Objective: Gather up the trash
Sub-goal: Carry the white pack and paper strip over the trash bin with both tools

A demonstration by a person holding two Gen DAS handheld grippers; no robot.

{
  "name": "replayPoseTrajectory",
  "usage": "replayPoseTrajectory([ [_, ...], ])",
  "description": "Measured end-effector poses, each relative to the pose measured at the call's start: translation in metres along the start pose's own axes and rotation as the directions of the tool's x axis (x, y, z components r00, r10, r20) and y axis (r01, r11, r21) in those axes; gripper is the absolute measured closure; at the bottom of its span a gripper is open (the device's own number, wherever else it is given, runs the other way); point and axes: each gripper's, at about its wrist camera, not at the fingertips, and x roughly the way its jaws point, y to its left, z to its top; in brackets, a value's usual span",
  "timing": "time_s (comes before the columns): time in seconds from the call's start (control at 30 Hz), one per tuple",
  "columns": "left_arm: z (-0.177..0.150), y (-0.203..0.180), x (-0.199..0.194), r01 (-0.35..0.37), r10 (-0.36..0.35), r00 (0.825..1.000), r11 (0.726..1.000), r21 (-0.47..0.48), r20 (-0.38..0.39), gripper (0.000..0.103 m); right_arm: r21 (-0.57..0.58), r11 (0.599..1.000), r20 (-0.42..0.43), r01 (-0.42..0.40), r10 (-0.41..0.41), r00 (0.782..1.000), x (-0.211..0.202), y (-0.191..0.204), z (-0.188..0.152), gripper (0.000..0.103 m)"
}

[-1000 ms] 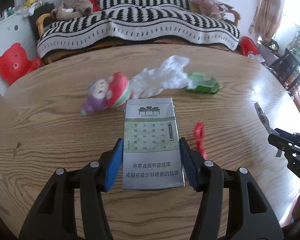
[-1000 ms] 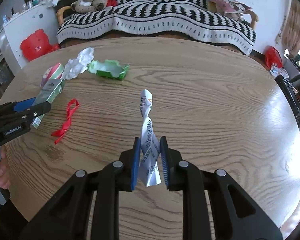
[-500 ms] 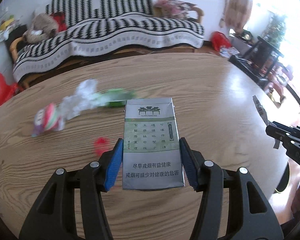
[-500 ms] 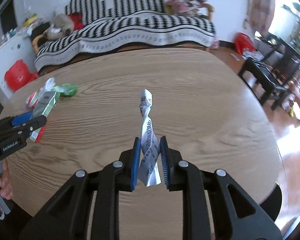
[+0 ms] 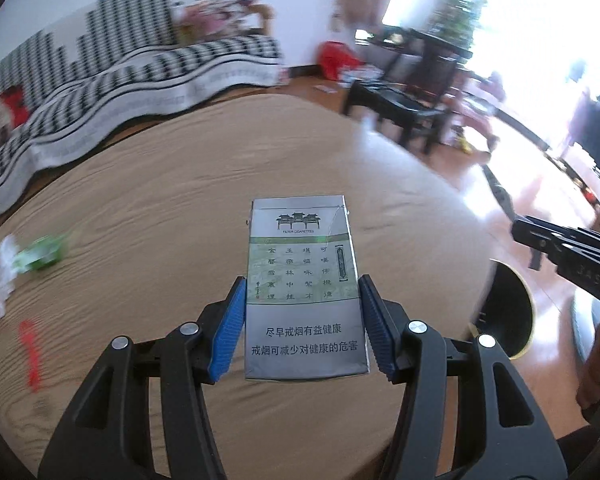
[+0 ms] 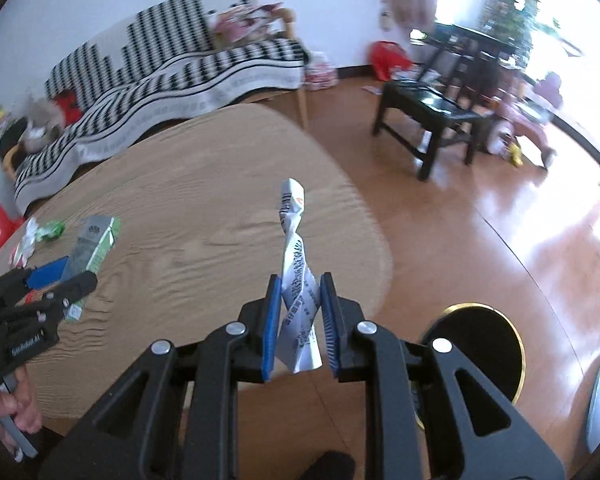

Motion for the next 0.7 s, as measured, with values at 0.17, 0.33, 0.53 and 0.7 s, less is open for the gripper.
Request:
replayPoseTrajectory([
  [0.17, 0.003, -0.074, 0.013, 0.095, -0.095, 0.996, 0.991, 0.09, -0.005, 0.049, 0.081, 0.996, 0.008, 0.048, -0.049, 0.999, -0.015, -0.062, -0.015, 0.082],
  [0.33, 0.0, -0.132, 0.026, 0.169, -0.167, 0.986, 0.972, 0.164, -0.025, 0.049, 0.15, 0.985, 0.005, 0.085, -0.087, 0.996, -0.025, -0.11, -0.031, 0.082],
  [0.53, -0.009, -0.191, 0.046, 0.255, -0.245, 0.967, 0.939, 0.233, -0.069, 0.048, 0.233, 0.964, -0.006, 0.13, -0.133, 0.991, -0.032, -0.165, -0.051, 0.082],
  [0.7, -0.016, -0.225, 0.063, 0.301, -0.282, 0.953, 0.915, 0.268, -0.111, 0.049, 0.3, 0.94, -0.038, 0.164, -0.16, 0.986, -0.03, -0.206, -0.07, 0.082],
])
